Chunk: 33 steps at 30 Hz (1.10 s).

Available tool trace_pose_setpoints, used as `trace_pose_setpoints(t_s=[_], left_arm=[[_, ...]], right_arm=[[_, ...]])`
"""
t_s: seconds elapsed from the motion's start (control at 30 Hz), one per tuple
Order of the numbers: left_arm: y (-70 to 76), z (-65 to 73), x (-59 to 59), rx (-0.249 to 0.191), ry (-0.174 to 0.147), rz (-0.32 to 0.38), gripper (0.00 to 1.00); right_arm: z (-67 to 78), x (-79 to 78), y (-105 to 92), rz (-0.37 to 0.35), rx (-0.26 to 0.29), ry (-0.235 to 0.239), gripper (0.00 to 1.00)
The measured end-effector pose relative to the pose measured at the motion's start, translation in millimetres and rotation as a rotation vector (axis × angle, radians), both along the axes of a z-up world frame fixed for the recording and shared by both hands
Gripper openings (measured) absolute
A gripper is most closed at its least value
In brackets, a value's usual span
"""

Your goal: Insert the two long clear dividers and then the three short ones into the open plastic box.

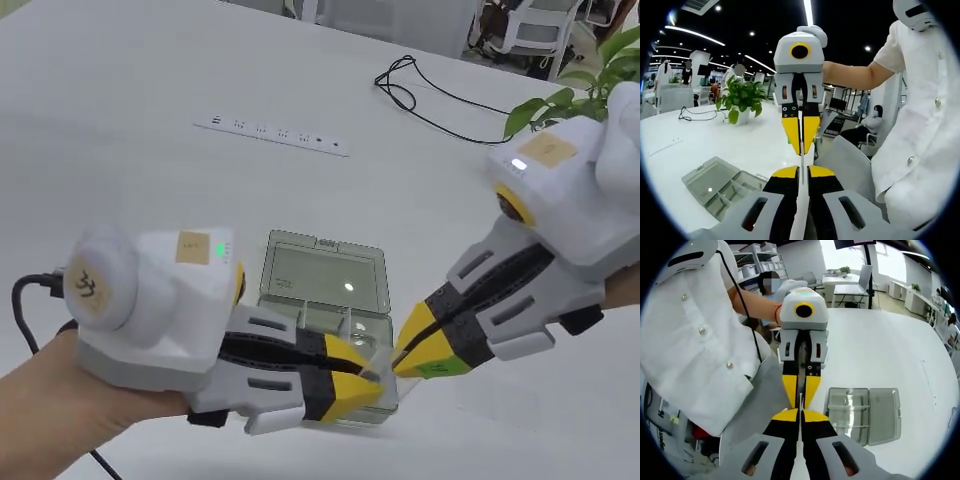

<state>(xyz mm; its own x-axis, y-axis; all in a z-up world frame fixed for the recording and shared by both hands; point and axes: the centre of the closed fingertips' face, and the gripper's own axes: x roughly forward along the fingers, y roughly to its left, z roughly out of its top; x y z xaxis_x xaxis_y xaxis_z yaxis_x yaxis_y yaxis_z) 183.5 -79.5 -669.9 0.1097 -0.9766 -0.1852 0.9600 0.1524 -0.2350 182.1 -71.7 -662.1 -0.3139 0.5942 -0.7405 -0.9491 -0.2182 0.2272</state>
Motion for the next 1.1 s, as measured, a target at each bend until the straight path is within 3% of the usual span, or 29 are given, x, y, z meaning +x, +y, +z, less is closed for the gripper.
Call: trace_pose_setpoints(t_s=[0.2,0.27,0.47,0.7,1.1], left_arm=[[3.9,-4.3,1.5,0.015,0.009,0.018,0.12],[6.4,-6.6,2.6,0.019,0.029,0.032,0.16],[15.5,-11.4,4.8,0.031,0.021,0.064,0.23],[30.6,-20.7,11.2,0.065,0.009,0.119,0.42],[52.4,-32.1,20.3,0.104,-0.002,0.194,0.65]], right_arm=[[0.7,2.2,1.5,-0.013,0.003,-0.006,0.02],[0.8,3.3,2.1,-0.017,0.004,-0.006,0.02],[1.0,8.5,4.5,-0.037,0.009,-0.016,0.02],[1.2,17.1,9.1,-0.059,0.019,-0.026,0.02],[-3.7,35.8,21.2,-0.097,0.024,-0.056,0.02]])
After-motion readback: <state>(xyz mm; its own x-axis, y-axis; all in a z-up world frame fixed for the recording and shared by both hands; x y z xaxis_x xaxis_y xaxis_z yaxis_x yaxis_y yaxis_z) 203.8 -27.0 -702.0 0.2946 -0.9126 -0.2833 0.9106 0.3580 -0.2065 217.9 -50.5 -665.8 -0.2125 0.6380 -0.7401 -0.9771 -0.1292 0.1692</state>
